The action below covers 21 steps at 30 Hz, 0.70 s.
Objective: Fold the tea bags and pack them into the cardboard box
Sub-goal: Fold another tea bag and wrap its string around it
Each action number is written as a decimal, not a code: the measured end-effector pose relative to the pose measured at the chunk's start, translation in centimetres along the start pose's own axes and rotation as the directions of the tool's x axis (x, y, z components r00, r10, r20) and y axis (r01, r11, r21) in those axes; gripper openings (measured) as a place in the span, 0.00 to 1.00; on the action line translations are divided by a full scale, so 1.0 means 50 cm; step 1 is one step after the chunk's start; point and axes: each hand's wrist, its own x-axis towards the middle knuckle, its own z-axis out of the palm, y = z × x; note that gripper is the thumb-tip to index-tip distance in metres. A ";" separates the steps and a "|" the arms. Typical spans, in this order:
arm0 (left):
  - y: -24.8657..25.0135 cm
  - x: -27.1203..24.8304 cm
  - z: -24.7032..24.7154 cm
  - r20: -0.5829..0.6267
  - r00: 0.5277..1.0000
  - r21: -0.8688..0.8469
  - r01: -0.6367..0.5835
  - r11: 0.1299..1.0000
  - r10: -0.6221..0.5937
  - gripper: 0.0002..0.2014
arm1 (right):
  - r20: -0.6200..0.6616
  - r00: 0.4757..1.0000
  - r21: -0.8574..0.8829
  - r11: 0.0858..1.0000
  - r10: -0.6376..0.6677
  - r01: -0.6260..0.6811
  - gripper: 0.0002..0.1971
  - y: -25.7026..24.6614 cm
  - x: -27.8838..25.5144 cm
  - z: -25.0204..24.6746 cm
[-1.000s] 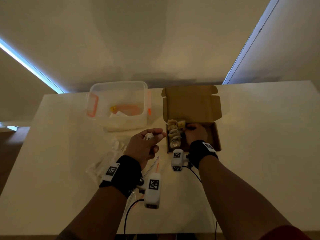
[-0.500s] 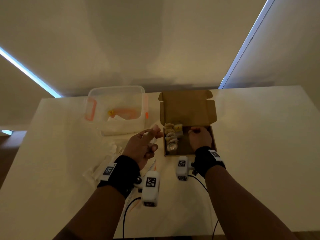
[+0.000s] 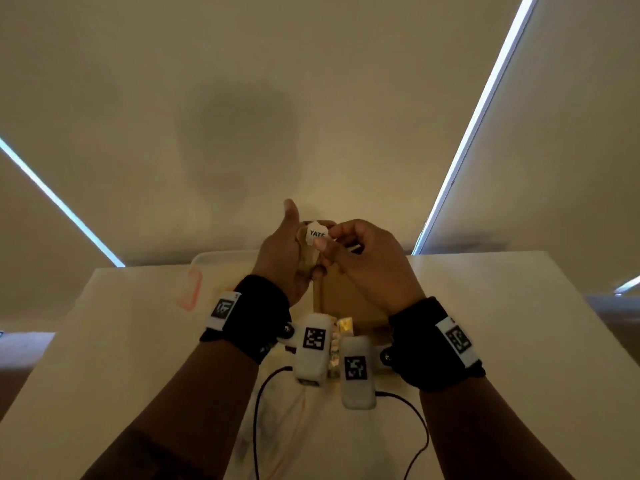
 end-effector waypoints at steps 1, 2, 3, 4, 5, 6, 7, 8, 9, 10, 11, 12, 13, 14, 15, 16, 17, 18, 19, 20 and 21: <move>0.020 -0.006 0.012 0.020 0.999 0.031 -0.030 0.999 0.030 0.36 | -0.021 0.999 0.000 1.000 -0.030 0.030 0.13 -0.018 0.006 -0.006; 0.039 -0.012 0.021 0.041 0.997 0.064 -0.064 0.996 0.061 0.36 | -0.038 0.998 -0.001 0.998 -0.059 0.059 0.13 -0.037 0.010 -0.010; 0.057 -0.020 0.031 0.069 0.993 0.093 -0.097 0.991 0.091 0.35 | -0.057 0.994 0.003 0.996 -0.090 0.090 0.11 -0.054 0.015 -0.015; 0.073 -0.026 0.038 0.100 0.988 0.120 -0.128 0.984 0.116 0.36 | -0.082 0.989 0.007 0.993 -0.120 0.121 0.09 -0.071 0.018 -0.020; 0.087 -0.033 0.044 0.130 0.982 0.143 -0.154 0.978 0.136 0.37 | -0.109 0.982 0.020 0.988 -0.152 0.155 0.07 -0.084 0.023 -0.025; 0.102 -0.039 0.051 0.155 0.976 0.156 -0.175 0.972 0.151 0.37 | -0.135 0.976 0.036 0.983 -0.171 0.178 0.05 -0.099 0.027 -0.030; 0.112 -0.043 0.053 0.175 0.971 0.151 -0.188 0.970 0.161 0.36 | -0.161 0.971 0.049 0.981 -0.178 0.188 0.05 -0.110 0.032 -0.035; 0.128 -0.050 0.057 0.193 0.966 0.137 -0.202 0.970 0.174 0.33 | -0.186 0.965 0.052 0.979 -0.184 0.196 0.05 -0.125 0.038 -0.041; 0.139 -0.055 0.057 0.207 0.961 0.113 -0.210 0.971 0.183 0.30 | -0.204 0.961 0.052 0.978 -0.187 0.201 0.05 -0.136 0.044 -0.045; 0.150 -0.058 0.058 0.222 0.956 0.081 -0.213 0.974 0.191 0.26 | -0.217 0.957 0.060 0.976 -0.192 0.209 0.05 -0.148 0.049 -0.050; 0.161 -0.062 0.057 0.243 0.949 0.045 -0.217 0.975 0.200 0.22 | -0.222 0.954 0.073 0.972 -0.202 0.222 0.04 -0.158 0.054 -0.055; 0.171 -0.066 0.054 0.265 0.941 0.014 -0.223 0.975 0.211 0.18 | -0.220 0.953 0.086 0.969 -0.208 0.231 0.03 -0.169 0.058 -0.058; 0.180 -0.069 0.051 0.283 0.932 -0.005 -0.233 0.973 0.225 0.16 | -0.217 0.953 0.094 0.967 -0.213 0.238 0.03 -0.179 0.062 -0.062; 0.189 -0.071 0.048 0.299 0.923 -0.014 -0.249 0.968 0.242 0.13 | -0.211 0.953 0.099 0.965 -0.217 0.241 0.04 -0.188 0.065 -0.065; 0.196 -0.073 0.045 0.313 0.914 -0.015 -0.268 0.963 0.259 0.11 | -0.207 0.954 0.103 0.964 -0.219 0.244 0.04 -0.196 0.069 -0.067; 0.203 -0.075 0.043 0.320 0.905 0.000 -0.295 0.956 0.279 0.09 | -0.204 0.954 0.106 0.964 -0.221 0.246 0.04 -0.205 0.071 -0.069; 0.209 -0.077 0.042 0.313 0.901 0.036 -0.328 0.944 0.301 0.08 | -0.202 0.953 0.105 0.962 -0.226 0.250 0.05 -0.212 0.075 -0.070; 0.214 -0.078 0.040 0.296 0.898 0.093 -0.365 0.926 0.324 0.07 | -0.200 0.951 0.102 0.961 -0.235 0.258 0.06 -0.219 0.077 -0.072; 0.219 -0.078 0.038 0.276 0.895 0.156 -0.400 0.903 0.349 0.07 | -0.198 0.949 0.095 0.959 -0.246 0.268 0.07 -0.225 0.080 -0.074; 0.222 -0.078 0.036 0.262 0.890 0.209 -0.430 0.879 0.373 0.08 | -0.196 0.946 0.092 0.956 -0.257 0.278 0.08 -0.232 0.082 -0.076; 0.226 -0.078 0.034 0.254 0.884 0.245 -0.452 0.858 0.393 0.08 | -0.196 0.944 0.094 0.953 -0.267 0.289 0.09 -0.238 0.084 -0.078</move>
